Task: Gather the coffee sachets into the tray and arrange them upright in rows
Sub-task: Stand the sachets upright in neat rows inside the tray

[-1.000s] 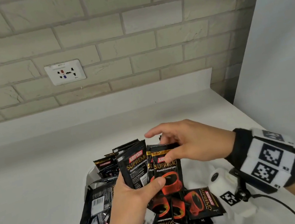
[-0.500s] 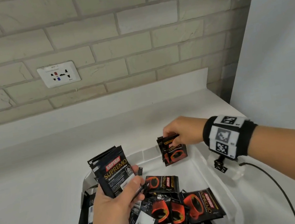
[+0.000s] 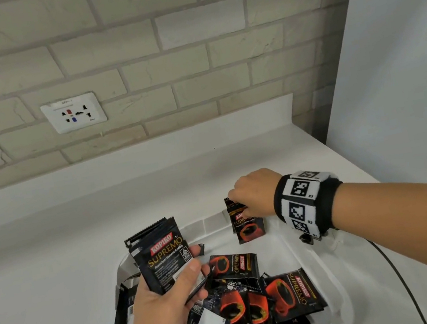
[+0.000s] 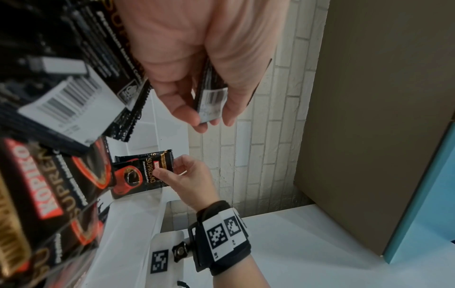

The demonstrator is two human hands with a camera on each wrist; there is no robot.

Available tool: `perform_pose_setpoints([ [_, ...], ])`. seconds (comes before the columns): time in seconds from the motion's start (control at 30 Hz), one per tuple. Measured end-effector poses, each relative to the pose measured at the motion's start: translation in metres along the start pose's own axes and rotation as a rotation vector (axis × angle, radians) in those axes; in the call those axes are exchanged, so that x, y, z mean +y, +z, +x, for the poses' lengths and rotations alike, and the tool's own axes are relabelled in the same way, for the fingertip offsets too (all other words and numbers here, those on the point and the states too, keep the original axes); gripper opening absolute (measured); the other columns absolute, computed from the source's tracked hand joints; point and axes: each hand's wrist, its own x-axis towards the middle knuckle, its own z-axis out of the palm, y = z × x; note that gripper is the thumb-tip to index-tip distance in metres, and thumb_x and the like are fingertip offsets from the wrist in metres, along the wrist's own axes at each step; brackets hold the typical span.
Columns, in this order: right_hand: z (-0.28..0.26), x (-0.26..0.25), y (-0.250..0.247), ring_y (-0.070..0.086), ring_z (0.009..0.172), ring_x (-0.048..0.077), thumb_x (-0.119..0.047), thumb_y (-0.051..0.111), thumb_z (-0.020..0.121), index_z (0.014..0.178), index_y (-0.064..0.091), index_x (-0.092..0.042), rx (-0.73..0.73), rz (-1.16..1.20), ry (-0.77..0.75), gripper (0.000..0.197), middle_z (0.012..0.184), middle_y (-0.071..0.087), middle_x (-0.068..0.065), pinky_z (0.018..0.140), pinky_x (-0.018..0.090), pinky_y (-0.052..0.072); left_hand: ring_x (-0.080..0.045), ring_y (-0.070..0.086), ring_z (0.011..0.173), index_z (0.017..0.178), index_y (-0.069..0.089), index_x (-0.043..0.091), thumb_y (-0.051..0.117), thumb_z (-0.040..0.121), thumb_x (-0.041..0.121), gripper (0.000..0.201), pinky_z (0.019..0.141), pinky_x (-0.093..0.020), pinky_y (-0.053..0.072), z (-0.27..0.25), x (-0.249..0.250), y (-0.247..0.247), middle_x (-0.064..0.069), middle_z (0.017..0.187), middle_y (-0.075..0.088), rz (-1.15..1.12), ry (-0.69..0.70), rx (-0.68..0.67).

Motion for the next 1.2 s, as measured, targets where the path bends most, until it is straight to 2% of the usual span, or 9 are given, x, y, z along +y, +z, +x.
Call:
perform_pose_setpoints([
  [0.47, 0.000, -0.004, 0.008, 0.057, 0.094, 0.027, -0.021, 0.054, 0.087, 0.116, 0.048, -0.011, 0.057, -0.051, 0.072, 0.031, 0.110, 0.055, 0.007, 0.062, 0.031, 0.034, -0.015, 0.067, 0.058, 0.067, 0.076, 0.024, 0.090, 0.008, 0.047, 0.065, 0.038, -0.020, 0.046, 0.002, -0.007, -0.004, -0.007, 0.080, 0.074, 0.002, -0.003, -0.040],
  [0.53, -0.001, -0.005, 0.009, 0.057, 0.095, 0.027, -0.024, 0.055, 0.086, 0.117, 0.047, -0.011, 0.054, -0.050, 0.082, 0.034, 0.110, 0.054, 0.007, 0.063, 0.032, 0.035, -0.014, 0.066, 0.055, 0.064, 0.076, 0.026, 0.093, 0.040, 0.026, 0.030, 0.039, -0.019, 0.047, 0.003, -0.008, -0.005, -0.007, 0.074, 0.073, -0.015, -0.015, -0.074],
  [0.57, -0.001, -0.005, 0.009, 0.057, 0.095, 0.027, -0.026, 0.056, 0.086, 0.117, 0.047, -0.011, 0.059, -0.055, 0.086, 0.036, 0.110, 0.054, 0.007, 0.063, 0.032, 0.035, -0.013, 0.064, 0.052, 0.062, 0.076, 0.027, 0.083, 0.062, 0.008, 0.021, 0.039, -0.019, 0.047, 0.003, -0.008, -0.005, -0.007, 0.069, 0.072, 0.003, -0.014, -0.077],
  [0.63, -0.002, -0.006, 0.009, 0.056, 0.094, 0.026, -0.030, 0.058, 0.085, 0.116, 0.046, -0.012, 0.081, -0.072, 0.093, 0.038, 0.108, 0.054, 0.006, 0.063, 0.032, 0.034, -0.013, 0.061, 0.048, 0.060, 0.075, 0.029, 0.061, 0.076, -0.012, 0.046, 0.039, -0.018, 0.047, 0.004, -0.013, -0.011, -0.007, 0.063, 0.071, 0.048, -0.023, -0.079],
  [0.73, -0.003, -0.006, 0.008, 0.056, 0.092, 0.024, -0.034, 0.060, 0.083, 0.116, 0.045, -0.013, 0.113, -0.118, 0.102, 0.041, 0.107, 0.056, 0.004, 0.065, 0.031, 0.032, -0.014, 0.064, 0.051, 0.061, 0.075, 0.027, 0.086, 0.044, -0.001, 0.035, 0.038, -0.019, 0.047, 0.002, -0.006, -0.006, -0.007, 0.067, 0.072, 0.002, -0.032, -0.093],
  [0.8, -0.005, -0.006, 0.008, 0.056, 0.092, 0.023, -0.037, 0.061, 0.082, 0.115, 0.045, -0.014, 0.120, -0.133, 0.113, 0.044, 0.106, 0.056, 0.004, 0.065, 0.031, 0.031, -0.016, 0.067, 0.055, 0.064, 0.075, 0.026, 0.091, 0.004, 0.027, 0.062, 0.038, -0.020, 0.047, 0.003, -0.007, -0.005, -0.005, 0.075, 0.074, -0.003, -0.022, -0.067],
  [0.83, -0.005, -0.006, 0.008, 0.055, 0.092, 0.023, -0.038, 0.062, 0.081, 0.115, 0.044, -0.014, 0.122, -0.137, 0.121, 0.045, 0.106, 0.056, 0.003, 0.065, 0.031, 0.031, -0.016, 0.067, 0.057, 0.065, 0.075, 0.026, 0.090, -0.001, 0.040, 0.069, 0.038, -0.020, 0.048, 0.003, -0.008, -0.006, -0.005, 0.078, 0.074, -0.016, -0.023, -0.054],
  [1.03, -0.009, 0.000, 0.004, 0.055, 0.092, 0.022, -0.044, 0.064, 0.079, 0.116, 0.042, -0.014, 0.158, -0.090, 0.172, 0.052, 0.104, 0.055, 0.002, 0.067, 0.030, 0.034, -0.015, 0.068, 0.057, 0.065, 0.075, 0.028, 0.087, -0.001, 0.050, 0.071, 0.039, -0.020, 0.048, 0.002, -0.006, -0.003, -0.005, 0.079, 0.074, -0.024, -0.026, -0.052],
  [1.2, -0.021, 0.014, -0.012, 0.055, 0.084, 0.020, -0.044, 0.055, 0.085, 0.112, 0.042, -0.016, 0.250, 0.128, 0.266, 0.041, 0.103, 0.057, 0.000, 0.067, 0.030, 0.038, -0.016, 0.069, 0.060, 0.069, 0.077, 0.022, 0.089, 0.006, 0.049, 0.070, 0.041, -0.022, 0.051, 0.001, -0.006, -0.003, -0.007, 0.083, 0.074, -0.085, -0.064, -0.038],
])
